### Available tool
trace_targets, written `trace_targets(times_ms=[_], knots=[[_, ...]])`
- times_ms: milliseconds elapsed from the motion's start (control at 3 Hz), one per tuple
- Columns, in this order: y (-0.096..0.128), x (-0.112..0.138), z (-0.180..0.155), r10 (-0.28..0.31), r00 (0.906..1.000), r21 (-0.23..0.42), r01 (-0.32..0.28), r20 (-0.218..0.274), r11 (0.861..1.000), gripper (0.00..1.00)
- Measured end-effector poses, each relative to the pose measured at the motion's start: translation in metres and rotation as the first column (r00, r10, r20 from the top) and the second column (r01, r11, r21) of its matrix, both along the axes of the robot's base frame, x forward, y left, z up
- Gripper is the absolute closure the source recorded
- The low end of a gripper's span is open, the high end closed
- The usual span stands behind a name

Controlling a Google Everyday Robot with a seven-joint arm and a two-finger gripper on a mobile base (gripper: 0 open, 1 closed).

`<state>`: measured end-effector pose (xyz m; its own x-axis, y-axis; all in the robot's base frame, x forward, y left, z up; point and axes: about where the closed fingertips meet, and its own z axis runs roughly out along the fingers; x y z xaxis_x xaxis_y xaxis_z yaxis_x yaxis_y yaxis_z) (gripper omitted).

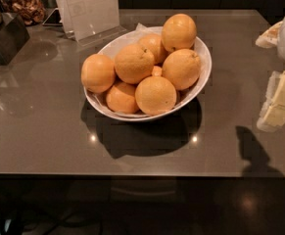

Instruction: Pick orange from white bowl

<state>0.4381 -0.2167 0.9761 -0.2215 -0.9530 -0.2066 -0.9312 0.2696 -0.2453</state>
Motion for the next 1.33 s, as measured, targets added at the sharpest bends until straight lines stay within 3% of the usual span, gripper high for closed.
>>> trace_targets(times_ms=[333, 667, 1000, 1333], knots=[[0.0, 0.0, 0.0, 0.0, 1.0, 0.0, 0.0, 0.0, 1.0, 0.0], [0.003, 0.01, 0.005, -0.009, 0.9998, 0.042, 0.008, 0.018, 0.999, 0.0], [0.012, 0.046, 0.015, -0.022, 0.9982, 0.151, 0.013, 0.056, 0.988, 0.0], [0.027, 0.09, 0.022, -0.026, 0.9977, 0.268, 0.009, 0.062, 0.963, 0.0]])
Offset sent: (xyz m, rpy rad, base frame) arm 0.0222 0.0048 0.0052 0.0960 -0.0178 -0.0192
